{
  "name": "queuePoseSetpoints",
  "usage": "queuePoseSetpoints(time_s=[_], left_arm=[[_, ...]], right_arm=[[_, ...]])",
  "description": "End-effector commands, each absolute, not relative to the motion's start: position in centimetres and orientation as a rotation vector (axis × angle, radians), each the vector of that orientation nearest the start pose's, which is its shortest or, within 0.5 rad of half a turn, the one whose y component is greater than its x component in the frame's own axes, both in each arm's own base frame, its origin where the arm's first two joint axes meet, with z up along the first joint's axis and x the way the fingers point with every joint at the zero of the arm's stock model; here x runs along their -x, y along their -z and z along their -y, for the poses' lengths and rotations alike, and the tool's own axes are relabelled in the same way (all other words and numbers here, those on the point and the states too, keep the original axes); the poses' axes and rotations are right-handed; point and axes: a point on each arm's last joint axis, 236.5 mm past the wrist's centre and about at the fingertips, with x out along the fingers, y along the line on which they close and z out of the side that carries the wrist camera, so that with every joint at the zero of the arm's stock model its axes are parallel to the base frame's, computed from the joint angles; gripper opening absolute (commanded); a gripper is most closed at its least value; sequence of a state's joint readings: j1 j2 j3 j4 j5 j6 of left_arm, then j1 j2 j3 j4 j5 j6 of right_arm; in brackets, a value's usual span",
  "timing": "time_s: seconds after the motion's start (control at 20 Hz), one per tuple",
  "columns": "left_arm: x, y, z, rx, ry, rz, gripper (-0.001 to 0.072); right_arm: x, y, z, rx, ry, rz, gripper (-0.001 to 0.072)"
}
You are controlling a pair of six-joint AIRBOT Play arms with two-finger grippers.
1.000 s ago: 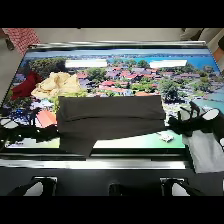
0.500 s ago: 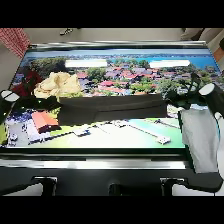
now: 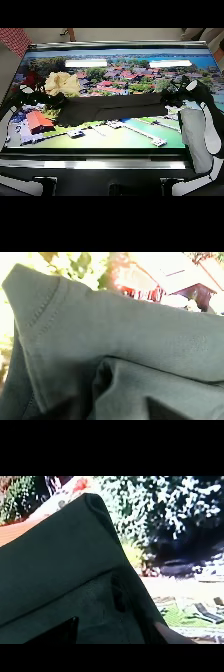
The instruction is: Fold the shirts.
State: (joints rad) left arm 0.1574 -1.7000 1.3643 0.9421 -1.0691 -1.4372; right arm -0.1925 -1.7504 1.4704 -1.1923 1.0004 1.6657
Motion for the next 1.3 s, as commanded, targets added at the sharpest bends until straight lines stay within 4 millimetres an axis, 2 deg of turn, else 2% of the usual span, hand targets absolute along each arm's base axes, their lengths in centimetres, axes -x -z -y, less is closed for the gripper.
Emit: queuePoseSetpoints(time_s=[0.0,0.05,0.15,0.3,0.4,0.5,0.6,0.7,0.75,0.8,0.85,0.9,0.95,1.0,1.1,1.25], left_arm=[[-46.9,4.3,4.3,0.622,0.244,-1.312,0.0565],[-46.9,3.0,4.0,0.605,0.263,-1.301,0.0564],[-47.4,0.2,3.5,0.588,0.269,-1.244,0.0564],[-47.2,-3.8,3.9,0.551,0.286,-1.163,0.0564],[-46.9,-6.2,4.7,0.521,0.308,-1.119,0.0564],[-46.5,-8.4,6.1,0.489,0.339,-1.080,0.0563],[-46.0,-9.7,7.9,0.459,0.376,-1.062,0.0563],[-45.5,-10.0,10.1,0.431,0.420,-1.068,0.0563],[-45.2,-9.8,11.4,0.416,0.445,-1.080,0.0562],[-45.1,-9.4,12.8,0.405,0.467,-1.088,0.0561],[-45.1,-8.8,14.3,0.393,0.488,-1.095,0.0559],[-45.1,-8.1,15.9,0.384,0.507,-1.105,0.0453],[-45.0,-7.1,17.6,0.371,0.530,-1.120,0.0186],[-44.8,-6.1,19.5,0.355,0.555,-1.133,0.0041],[-44.6,-3.7,23.5,0.390,0.555,-1.179,0.0039],[-43.5,0.5,29.6,0.441,0.572,-1.249,0.0039]], right_arm=[[-48.8,5.3,2.3,-0.460,0.010,-1.304,0.0629],[-48.8,4.8,3.1,-0.426,0.010,-1.303,0.0686],[-49.2,4.8,4.6,-0.502,0.026,-1.276,0.0685],[-48.8,7.1,5.0,-0.696,0.009,-1.317,0.0685],[-48.5,8.6,3.9,-0.751,-0.028,-1.359,0.0682],[-49.0,9.2,2.0,-0.802,-0.078,-1.363,0.0673],[-49.4,9.7,0.7,-0.837,-0.097,-1.365,0.0660],[-49.7,10.2,0.0,-0.847,-0.087,-1.372,0.0435],[-49.8,10.1,-0.3,-0.852,-0.088,-1.369,0.0288],[-50.1,9.7,-0.9,-0.869,-0.105,-1.358,0.0047],[-50.4,8.7,-1.6,-0.883,-0.148,-1.339,0.0043],[-50.5,7.1,-2.2,-0.872,-0.208,-1.314,0.0043],[-50.4,5.1,-2.7,-0.849,-0.255,-1.285,0.0041],[-49.9,2.8,-3.1,-0.835,-0.288,-1.274,0.0040],[-48.5,-2.7,-4.5,-0.789,-0.363,-1.234,0.0040],[-45.2,-10.5,-7.9,-0.657,-0.460,-1.171,0.0040]])
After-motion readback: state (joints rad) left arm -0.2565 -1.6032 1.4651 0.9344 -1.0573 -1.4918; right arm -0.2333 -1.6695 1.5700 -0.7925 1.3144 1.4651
